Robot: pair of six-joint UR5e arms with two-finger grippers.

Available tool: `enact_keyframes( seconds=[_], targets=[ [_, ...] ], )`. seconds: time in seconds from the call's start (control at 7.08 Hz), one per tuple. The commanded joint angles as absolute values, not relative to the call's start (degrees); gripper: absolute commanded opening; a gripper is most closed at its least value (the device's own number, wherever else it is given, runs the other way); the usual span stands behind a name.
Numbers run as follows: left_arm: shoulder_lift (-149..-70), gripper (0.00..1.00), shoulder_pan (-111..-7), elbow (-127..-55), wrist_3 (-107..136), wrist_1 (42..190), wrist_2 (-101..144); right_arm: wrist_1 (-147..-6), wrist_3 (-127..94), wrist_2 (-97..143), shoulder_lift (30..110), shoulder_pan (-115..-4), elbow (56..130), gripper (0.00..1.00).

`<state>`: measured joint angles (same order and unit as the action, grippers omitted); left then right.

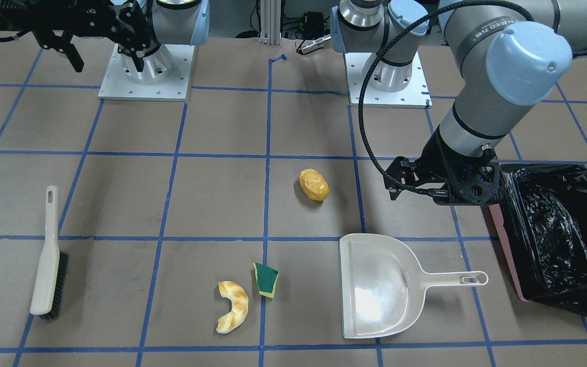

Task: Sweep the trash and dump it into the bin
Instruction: 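Grasp the white dustpan with the left gripper while the right grasps the brush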

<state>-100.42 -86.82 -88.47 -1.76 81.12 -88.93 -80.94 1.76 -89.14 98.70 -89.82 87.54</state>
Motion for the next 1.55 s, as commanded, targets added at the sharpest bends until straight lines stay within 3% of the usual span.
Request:
enact_keyframes(
  seconds=[0.0,0.42,0.85,1.41],
  targets=[
    [-100.28,1.00,-86.75,-88.50,-1.76,81.30,-88.95,-82.69,1.93,-89.82,94.52,-88.26,87.10,1.00],
    [-100.20,1.00,-86.75,-88.50,-1.76,81.39,-88.95,-99.27,9.88,-90.97,78.88,-80.88,87.01,1.00],
    [-99.32,1.00,-86.75,-88.51,-1.76,82.26,-89.03,-107.64,26.32,-95.95,68.68,-74.28,87.80,0.96],
    [-95.81,1.00,-87.01,-89.38,-1.15,84.37,-90.88,-112.58,32.61,-100.81,70.12,-70.49,103.68,0.85]
  ],
)
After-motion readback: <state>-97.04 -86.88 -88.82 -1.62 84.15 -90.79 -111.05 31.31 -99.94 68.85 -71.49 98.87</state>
